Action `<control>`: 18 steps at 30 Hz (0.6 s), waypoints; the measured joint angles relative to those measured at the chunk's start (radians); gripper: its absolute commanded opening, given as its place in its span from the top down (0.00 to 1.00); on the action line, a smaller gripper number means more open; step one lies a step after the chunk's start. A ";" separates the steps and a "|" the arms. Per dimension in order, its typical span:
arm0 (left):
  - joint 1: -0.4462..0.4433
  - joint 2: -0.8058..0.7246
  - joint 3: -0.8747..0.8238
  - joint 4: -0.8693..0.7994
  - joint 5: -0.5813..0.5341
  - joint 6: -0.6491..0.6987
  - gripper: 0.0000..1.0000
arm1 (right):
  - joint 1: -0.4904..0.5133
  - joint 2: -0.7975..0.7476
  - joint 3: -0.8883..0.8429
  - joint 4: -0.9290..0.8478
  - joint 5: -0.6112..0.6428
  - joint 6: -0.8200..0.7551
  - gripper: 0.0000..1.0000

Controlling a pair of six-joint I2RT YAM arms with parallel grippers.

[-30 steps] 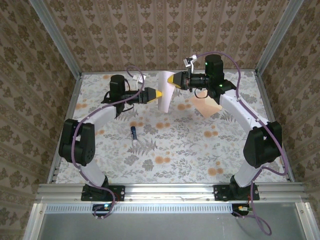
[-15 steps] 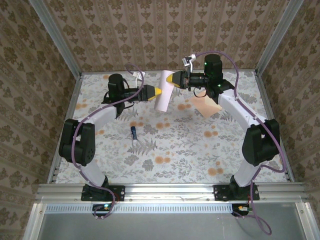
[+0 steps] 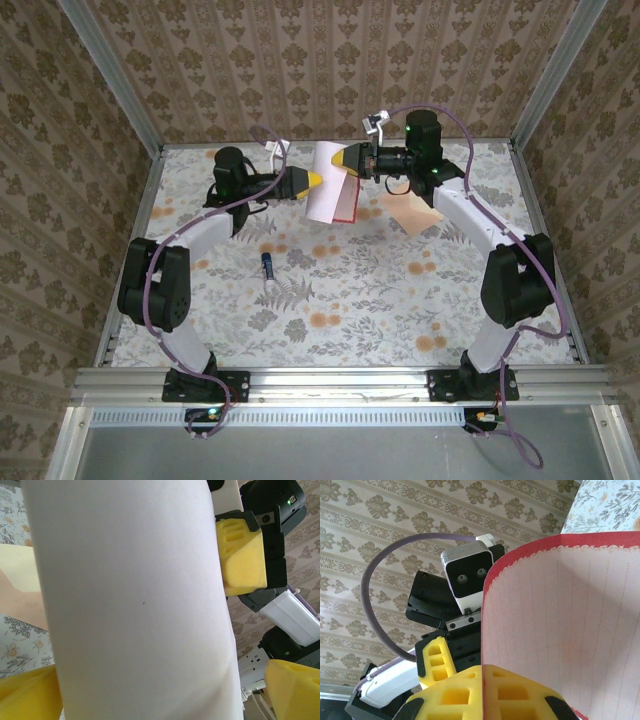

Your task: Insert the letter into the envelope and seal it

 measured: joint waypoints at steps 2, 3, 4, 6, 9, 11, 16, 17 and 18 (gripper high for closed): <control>0.001 0.000 0.000 0.000 0.002 -0.002 0.03 | 0.000 0.000 0.000 -0.004 0.000 -0.010 1.00; 0.002 0.000 0.000 0.000 0.003 -0.002 0.03 | -0.002 0.000 0.000 -0.007 0.000 -0.016 1.00; 0.003 0.000 0.000 0.000 0.004 -0.005 0.04 | -0.005 0.000 0.000 -0.016 0.000 -0.026 1.00; 0.006 0.000 0.000 0.001 0.006 -0.008 0.04 | -0.010 0.000 0.000 -0.034 -0.001 -0.040 1.00; 0.008 0.000 -0.003 0.006 0.006 -0.009 0.05 | -0.019 0.000 0.000 -0.058 -0.003 -0.062 1.00; 0.008 -0.001 -0.006 0.007 0.007 -0.012 0.06 | -0.027 0.000 -0.002 -0.072 -0.003 -0.079 1.00; 0.008 -0.005 -0.008 0.007 0.007 -0.017 0.08 | -0.047 -0.003 -0.021 -0.097 -0.003 -0.106 1.00; 0.008 -0.006 -0.008 0.008 0.007 -0.018 0.08 | -0.051 -0.003 -0.026 -0.105 -0.003 -0.109 1.00; 0.008 -0.008 -0.008 0.010 0.007 -0.020 0.08 | -0.055 -0.003 -0.028 -0.113 -0.003 -0.115 1.00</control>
